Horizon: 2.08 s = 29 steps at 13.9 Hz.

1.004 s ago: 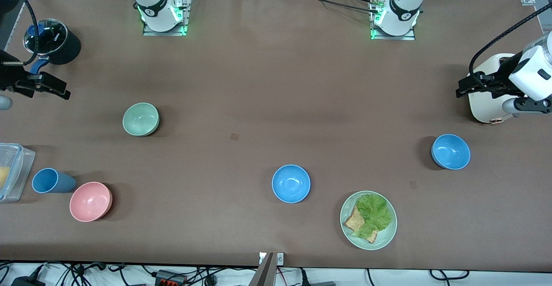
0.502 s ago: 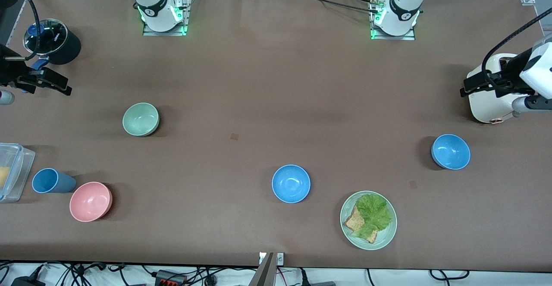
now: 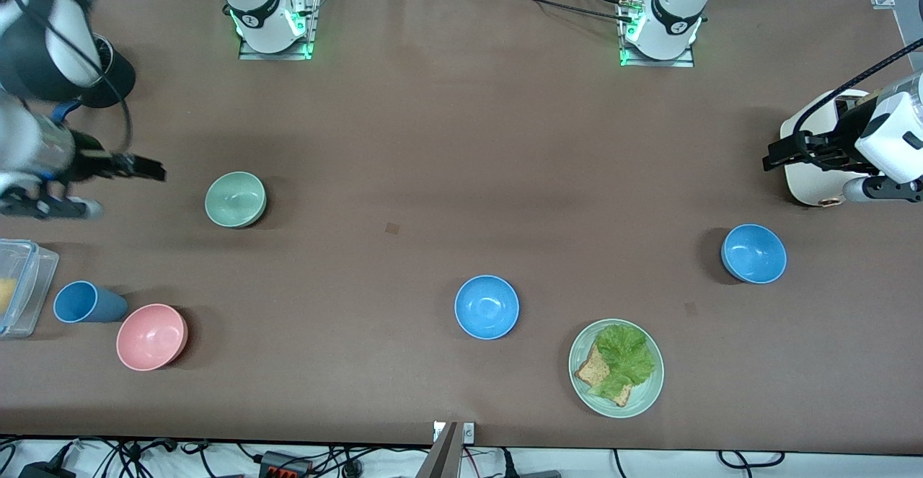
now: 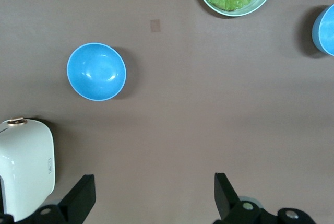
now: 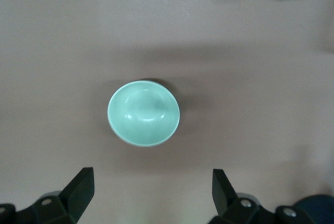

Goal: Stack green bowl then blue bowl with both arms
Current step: 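Reach the right gripper down to the pale green bowl rim, then grasp the green bowl rim and carry it toward the table middle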

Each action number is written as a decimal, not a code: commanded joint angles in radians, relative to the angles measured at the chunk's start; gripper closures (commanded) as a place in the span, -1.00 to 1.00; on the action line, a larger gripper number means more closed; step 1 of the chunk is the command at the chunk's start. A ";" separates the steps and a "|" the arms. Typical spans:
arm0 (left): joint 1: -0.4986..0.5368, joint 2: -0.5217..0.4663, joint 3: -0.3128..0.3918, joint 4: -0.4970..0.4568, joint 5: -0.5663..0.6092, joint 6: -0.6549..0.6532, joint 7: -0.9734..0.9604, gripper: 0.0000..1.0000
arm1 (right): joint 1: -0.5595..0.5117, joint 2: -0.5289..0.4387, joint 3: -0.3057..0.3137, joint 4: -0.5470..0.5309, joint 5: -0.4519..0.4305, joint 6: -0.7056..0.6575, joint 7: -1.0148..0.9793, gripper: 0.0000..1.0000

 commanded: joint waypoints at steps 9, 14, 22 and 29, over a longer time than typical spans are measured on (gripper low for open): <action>-0.005 0.030 -0.011 0.028 0.100 -0.015 -0.008 -1.00 | -0.040 0.324 0.003 -0.010 -0.007 0.184 -0.008 -1.00; -0.007 0.031 -0.011 0.028 0.099 -0.015 -0.008 -1.00 | -0.046 0.324 0.003 -0.110 -0.009 0.178 -0.009 -0.98; -0.002 0.031 -0.011 0.028 0.097 -0.017 -0.008 -1.00 | -0.037 0.315 0.009 -0.108 -0.006 0.164 -0.038 1.00; -0.005 0.030 -0.011 0.028 0.097 -0.023 -0.008 -1.00 | -0.031 0.265 0.131 -0.072 0.013 0.111 -0.025 1.00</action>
